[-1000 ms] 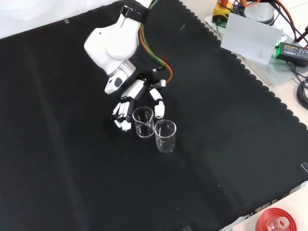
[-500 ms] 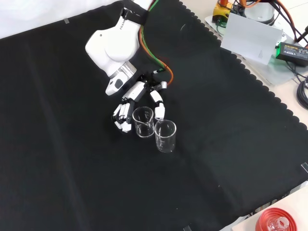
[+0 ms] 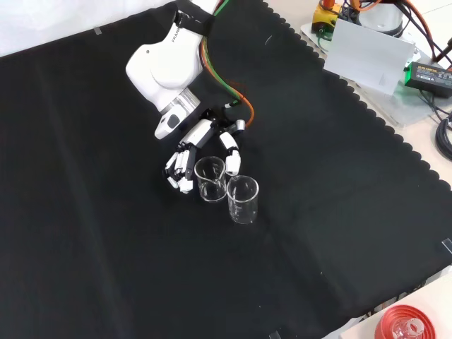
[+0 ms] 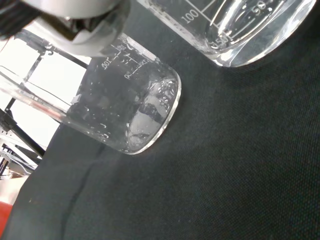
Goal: Pick up the beaker on the right.
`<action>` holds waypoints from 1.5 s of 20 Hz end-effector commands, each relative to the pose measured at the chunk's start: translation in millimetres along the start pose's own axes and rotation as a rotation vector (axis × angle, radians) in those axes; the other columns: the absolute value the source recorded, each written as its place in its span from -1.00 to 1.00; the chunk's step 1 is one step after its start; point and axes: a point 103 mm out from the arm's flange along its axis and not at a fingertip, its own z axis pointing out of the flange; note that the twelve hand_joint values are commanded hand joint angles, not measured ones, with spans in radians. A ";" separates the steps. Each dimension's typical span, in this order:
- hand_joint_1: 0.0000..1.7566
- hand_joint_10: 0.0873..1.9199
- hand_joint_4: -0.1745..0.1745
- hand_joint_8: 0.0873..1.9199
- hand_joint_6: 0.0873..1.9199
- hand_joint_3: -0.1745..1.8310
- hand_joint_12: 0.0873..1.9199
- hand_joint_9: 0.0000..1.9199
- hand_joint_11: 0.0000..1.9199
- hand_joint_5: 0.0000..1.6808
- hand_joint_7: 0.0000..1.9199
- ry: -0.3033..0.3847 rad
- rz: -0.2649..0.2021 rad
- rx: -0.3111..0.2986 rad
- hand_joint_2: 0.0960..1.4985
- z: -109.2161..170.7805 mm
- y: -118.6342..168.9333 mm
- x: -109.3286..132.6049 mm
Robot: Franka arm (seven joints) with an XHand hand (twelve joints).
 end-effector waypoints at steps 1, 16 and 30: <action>0.00 -0.38 -0.29 -0.39 -1.00 -0.21 0.23 -0.54 -1.00 -0.41 -0.59 0.007 -0.004 -0.007 -0.42 -1.2 -0.6 -0.4; 0.01 -0.40 -0.28 -0.41 -1.00 -0.21 0.15 -0.52 -1.00 -0.39 -0.57 0.044 -0.010 -0.024 -0.42 4.8 3.5 -0.7; 0.02 -0.42 -0.28 -0.42 -0.99 -0.21 0.09 -0.52 -1.00 -0.38 -0.56 0.069 -0.016 -0.046 -0.41 3.6 0.6 -3.4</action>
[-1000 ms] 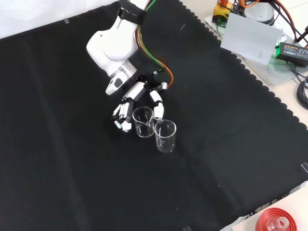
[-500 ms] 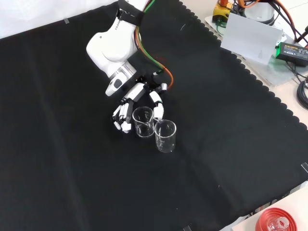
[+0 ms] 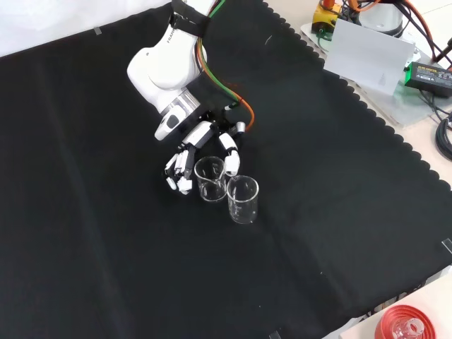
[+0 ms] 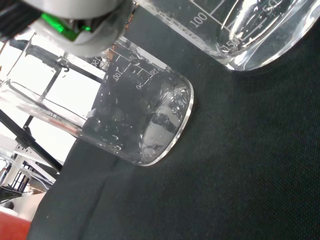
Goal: Pick up the beaker on the right.
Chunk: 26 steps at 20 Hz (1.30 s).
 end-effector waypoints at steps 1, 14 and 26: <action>0.02 -0.42 -0.27 -0.42 -0.99 -0.21 0.09 -0.52 -1.00 -0.38 -0.56 0.004 -0.001 -0.003 -0.41 -0.7 -2.1 -1.5; 0.08 -0.47 -0.18 -0.47 -0.43 -0.26 0.19 -0.40 -1.00 -0.38 -0.42 0.003 0.005 -0.029 -0.32 8.7 4.5 0.5; 0.19 -0.53 1.00 -0.56 -0.18 -0.72 0.39 -0.07 -0.88 0.29 0.01 -0.027 0.029 -0.174 0.30 -1.4 1.2 2.5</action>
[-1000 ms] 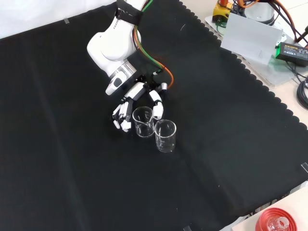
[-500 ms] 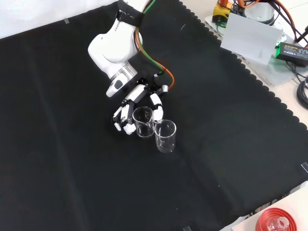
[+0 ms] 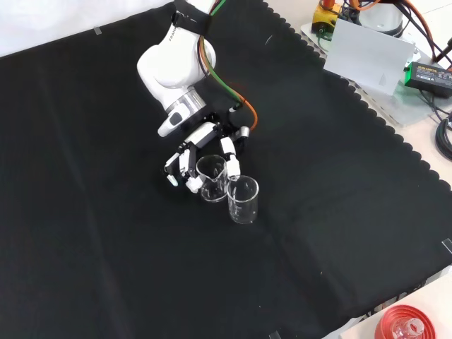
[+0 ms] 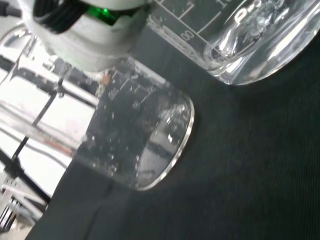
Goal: Pick up the beaker on the right.
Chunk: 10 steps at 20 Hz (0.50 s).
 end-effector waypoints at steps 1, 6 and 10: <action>0.19 -0.55 1.00 -0.58 -0.19 -0.73 0.38 -0.04 -0.85 0.30 0.05 -0.049 -0.011 -0.054 0.30 -9.8 -0.2 1.8; 0.22 -0.61 1.00 -0.72 -0.32 -0.76 0.34 0.08 -0.68 0.39 0.30 -0.120 -0.040 -0.047 0.28 -25.2 1.2 9.7; 0.23 -0.68 1.00 -0.84 -0.41 -0.77 0.26 0.26 -0.42 0.44 0.49 -0.197 -0.057 -0.037 0.26 -28.8 5.4 16.7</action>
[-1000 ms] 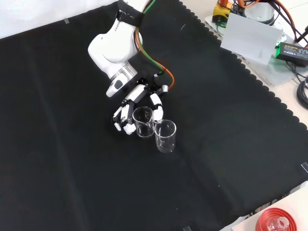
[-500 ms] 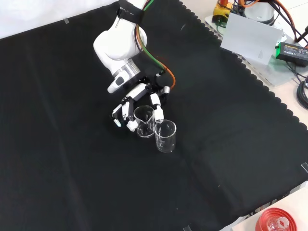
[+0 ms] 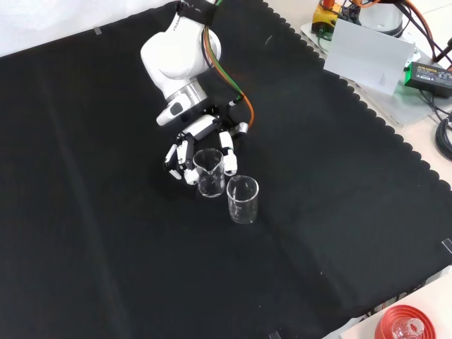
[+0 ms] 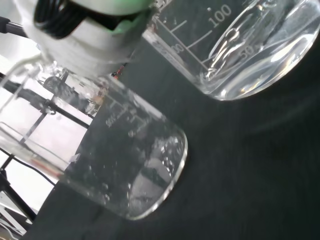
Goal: Pick up the beaker on the right.
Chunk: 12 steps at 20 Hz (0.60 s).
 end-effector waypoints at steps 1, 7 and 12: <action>0.24 -0.71 1.00 -0.87 -0.42 -0.77 0.23 0.30 -0.36 0.45 0.53 -0.129 -0.038 0.012 0.26 -11.8 5.4 9.3; 0.24 -0.82 1.00 -0.97 -0.45 -0.76 0.15 0.40 -0.21 0.47 0.61 -0.241 -0.046 0.044 0.25 -19.9 8.2 14.5; 0.25 -0.87 1.00 -1.00 -0.48 -0.76 0.09 0.49 -0.12 0.49 0.68 -0.389 0.053 0.046 0.24 -29.1 9.7 8.9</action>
